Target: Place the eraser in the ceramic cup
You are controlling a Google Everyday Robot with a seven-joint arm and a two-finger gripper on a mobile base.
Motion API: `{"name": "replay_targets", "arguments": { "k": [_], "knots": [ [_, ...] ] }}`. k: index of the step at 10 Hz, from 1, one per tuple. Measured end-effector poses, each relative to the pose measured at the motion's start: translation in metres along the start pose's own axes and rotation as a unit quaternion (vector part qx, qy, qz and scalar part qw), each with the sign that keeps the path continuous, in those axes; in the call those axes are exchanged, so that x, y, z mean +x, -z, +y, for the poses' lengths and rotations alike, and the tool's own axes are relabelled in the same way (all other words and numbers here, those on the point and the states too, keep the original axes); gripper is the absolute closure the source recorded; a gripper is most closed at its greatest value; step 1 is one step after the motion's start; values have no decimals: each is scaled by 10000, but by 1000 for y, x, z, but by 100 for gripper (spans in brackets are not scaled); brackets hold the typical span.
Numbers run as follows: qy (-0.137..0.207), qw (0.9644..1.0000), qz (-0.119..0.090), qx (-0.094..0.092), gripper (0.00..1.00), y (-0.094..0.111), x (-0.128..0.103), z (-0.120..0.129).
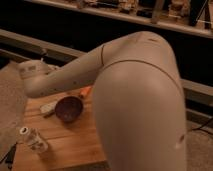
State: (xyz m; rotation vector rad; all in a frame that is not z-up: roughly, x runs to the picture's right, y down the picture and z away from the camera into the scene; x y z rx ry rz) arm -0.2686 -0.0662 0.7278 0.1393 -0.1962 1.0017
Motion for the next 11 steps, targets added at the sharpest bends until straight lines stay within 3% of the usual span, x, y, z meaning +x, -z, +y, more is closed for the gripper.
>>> {"name": "replay_targets", "arguments": {
  "k": [2, 4, 8, 11],
  "knots": [
    [415, 9990, -155, 112, 88, -13, 1, 22],
    [569, 9979, -244, 195, 88, -26, -5, 19],
    [251, 9982, -406, 356, 88, -29, -20, -25],
    [-136, 9982, -518, 283, 88, -26, -29, -52]
  ]
}}
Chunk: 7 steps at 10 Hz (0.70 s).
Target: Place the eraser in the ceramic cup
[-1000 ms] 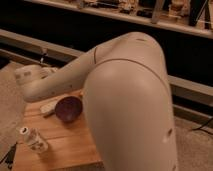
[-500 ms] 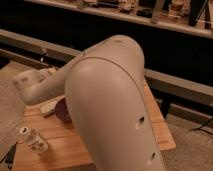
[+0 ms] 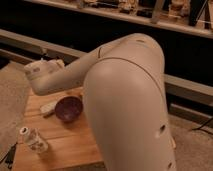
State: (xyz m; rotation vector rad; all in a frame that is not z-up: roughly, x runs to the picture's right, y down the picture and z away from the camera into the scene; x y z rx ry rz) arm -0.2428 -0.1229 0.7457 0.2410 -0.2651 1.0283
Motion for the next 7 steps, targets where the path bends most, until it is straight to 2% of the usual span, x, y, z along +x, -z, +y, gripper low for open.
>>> {"name": "replay_targets", "arguments": {
  "k": [2, 7],
  "knots": [
    [-82, 10000, -17, -5, 88, -1, 0, -5],
    [-70, 10000, -27, -32, 88, 0, -1, -1]
  ]
}}
